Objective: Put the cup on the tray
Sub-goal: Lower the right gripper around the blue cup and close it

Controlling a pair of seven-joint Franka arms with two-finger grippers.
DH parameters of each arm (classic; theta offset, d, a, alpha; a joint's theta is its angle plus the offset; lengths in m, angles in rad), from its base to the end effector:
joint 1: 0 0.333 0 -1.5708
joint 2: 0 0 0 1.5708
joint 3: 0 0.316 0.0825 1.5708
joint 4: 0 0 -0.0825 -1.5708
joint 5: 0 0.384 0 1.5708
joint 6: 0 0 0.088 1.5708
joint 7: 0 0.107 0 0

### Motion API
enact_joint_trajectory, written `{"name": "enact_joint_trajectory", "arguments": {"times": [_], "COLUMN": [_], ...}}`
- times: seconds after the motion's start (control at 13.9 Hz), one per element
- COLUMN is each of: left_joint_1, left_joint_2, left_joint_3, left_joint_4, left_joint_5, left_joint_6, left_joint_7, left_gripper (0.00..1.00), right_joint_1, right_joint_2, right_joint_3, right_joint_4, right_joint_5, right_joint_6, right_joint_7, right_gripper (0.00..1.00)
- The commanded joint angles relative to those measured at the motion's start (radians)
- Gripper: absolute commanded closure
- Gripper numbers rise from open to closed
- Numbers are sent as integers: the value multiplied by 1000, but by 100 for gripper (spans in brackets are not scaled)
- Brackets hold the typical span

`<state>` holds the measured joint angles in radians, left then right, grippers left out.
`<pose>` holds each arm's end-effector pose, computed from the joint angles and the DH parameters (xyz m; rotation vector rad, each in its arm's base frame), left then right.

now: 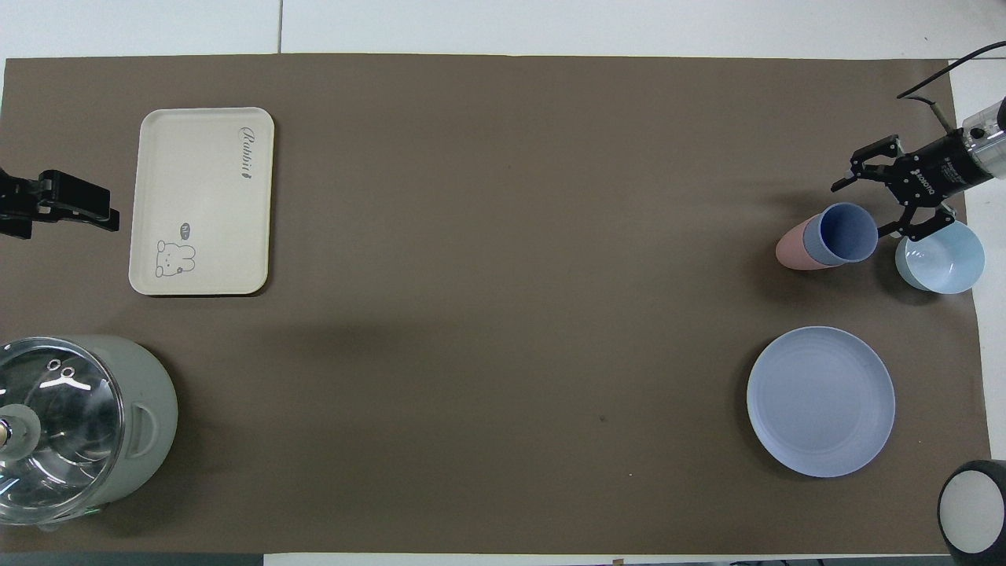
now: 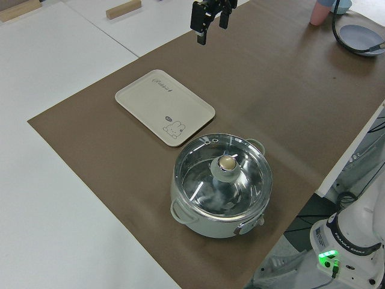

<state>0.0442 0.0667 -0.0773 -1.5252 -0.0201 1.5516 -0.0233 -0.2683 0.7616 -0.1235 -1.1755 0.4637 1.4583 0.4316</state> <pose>0.5723 -0.0196 0.6069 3.1168 -0.0151 -0.0636 0.6726 -0.1972 0.3185 -2.4501 1.1382 0.6624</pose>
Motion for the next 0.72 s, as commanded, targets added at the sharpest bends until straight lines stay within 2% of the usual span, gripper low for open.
{"name": "enact_joint_trajectory", "arguments": {"times": [0.0, 0.29, 0.65], "left_joint_1": [2, 2, 2], "left_joint_2": [-10, -10, -10], "left_joint_3": [1, 1, 1], "left_joint_4": [0, 0, 0], "left_joint_5": [14, 14, 14], "left_joint_6": [-19, -19, -19], "left_joint_7": [3, 3, 3], "left_gripper": [0, 0, 0], "right_joint_1": [-12, -12, -12], "right_joint_2": [-36, -62, -74], "right_joint_3": [15, 15, 15], "right_joint_4": [-103, -170, -205], "right_joint_5": [65, 76, 115], "right_joint_6": [8, 7, 10], "right_joint_7": [24, 26, 119], "right_gripper": [0, 0, 0]}}
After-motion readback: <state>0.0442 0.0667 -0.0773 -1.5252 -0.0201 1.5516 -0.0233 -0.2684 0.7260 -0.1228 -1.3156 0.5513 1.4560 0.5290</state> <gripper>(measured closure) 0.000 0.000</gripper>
